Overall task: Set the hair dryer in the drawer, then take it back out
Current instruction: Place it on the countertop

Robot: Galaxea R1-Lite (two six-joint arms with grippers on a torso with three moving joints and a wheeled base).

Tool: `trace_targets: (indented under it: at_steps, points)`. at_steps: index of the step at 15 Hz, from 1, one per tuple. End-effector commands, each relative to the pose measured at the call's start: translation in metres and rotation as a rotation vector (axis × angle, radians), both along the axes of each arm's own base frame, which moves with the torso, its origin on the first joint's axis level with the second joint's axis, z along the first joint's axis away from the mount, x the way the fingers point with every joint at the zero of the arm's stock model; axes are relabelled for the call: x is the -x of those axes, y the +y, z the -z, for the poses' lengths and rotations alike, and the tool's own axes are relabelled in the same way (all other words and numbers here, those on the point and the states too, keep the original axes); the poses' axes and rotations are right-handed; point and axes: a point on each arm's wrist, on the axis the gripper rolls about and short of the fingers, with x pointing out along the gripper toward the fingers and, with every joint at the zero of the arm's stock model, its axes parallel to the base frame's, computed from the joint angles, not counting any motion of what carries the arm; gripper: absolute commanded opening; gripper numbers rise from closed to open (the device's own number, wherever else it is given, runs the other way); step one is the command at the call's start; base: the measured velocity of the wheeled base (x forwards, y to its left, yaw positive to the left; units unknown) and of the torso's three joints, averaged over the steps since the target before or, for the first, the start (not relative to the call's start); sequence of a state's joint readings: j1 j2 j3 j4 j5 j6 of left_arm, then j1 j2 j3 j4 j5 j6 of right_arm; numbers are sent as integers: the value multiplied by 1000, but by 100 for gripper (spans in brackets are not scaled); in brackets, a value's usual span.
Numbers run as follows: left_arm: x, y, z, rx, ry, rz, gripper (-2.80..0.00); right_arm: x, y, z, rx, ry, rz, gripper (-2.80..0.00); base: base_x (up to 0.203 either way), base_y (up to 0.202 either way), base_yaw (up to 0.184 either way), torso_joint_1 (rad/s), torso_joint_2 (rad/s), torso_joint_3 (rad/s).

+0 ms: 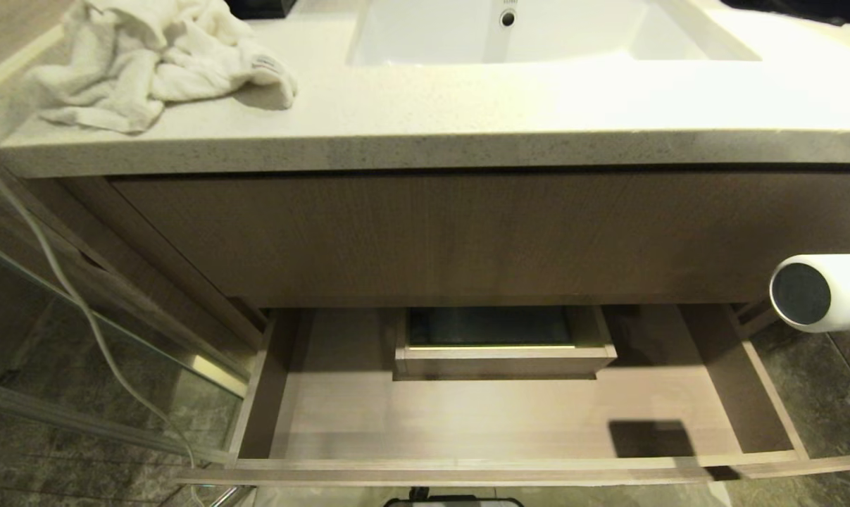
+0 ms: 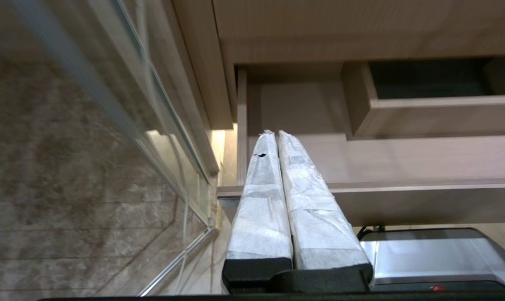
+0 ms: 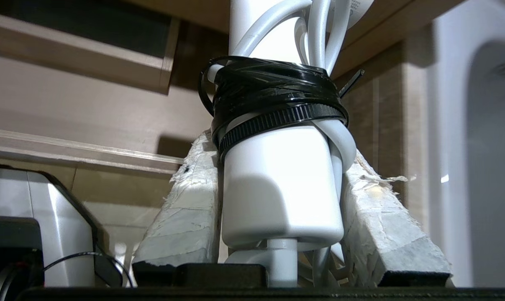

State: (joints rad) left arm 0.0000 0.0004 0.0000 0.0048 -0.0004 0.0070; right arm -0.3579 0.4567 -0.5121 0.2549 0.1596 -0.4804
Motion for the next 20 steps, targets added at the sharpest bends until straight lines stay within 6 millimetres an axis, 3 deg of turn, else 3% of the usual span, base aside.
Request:
trace_targets:
  at_steps: [1,9,14,17,20]
  points:
    - [0,0,0,1,2,0,-280,11,4,2,26,-54,-3,-280,0,0,0,41,-481,-202]
    - [0,0,0,1,2,0,-280,9,3,-3,32,-57,-10,-280,0,0,0,338,-510,-227]
    - [0,0,0,-1,2,0,-280,-3,-1,-18,23,-34,-14,-280,0,0,0,306,-556,-252]
    - [0,0,0,1,2,0,-280,-26,-9,-39,10,2,-27,-280,0,0,0,315,-590,-279]
    - [0,0,0,1,2,0,-280,-65,-22,-72,-4,41,-32,-280,0,0,0,300,-571,-268]
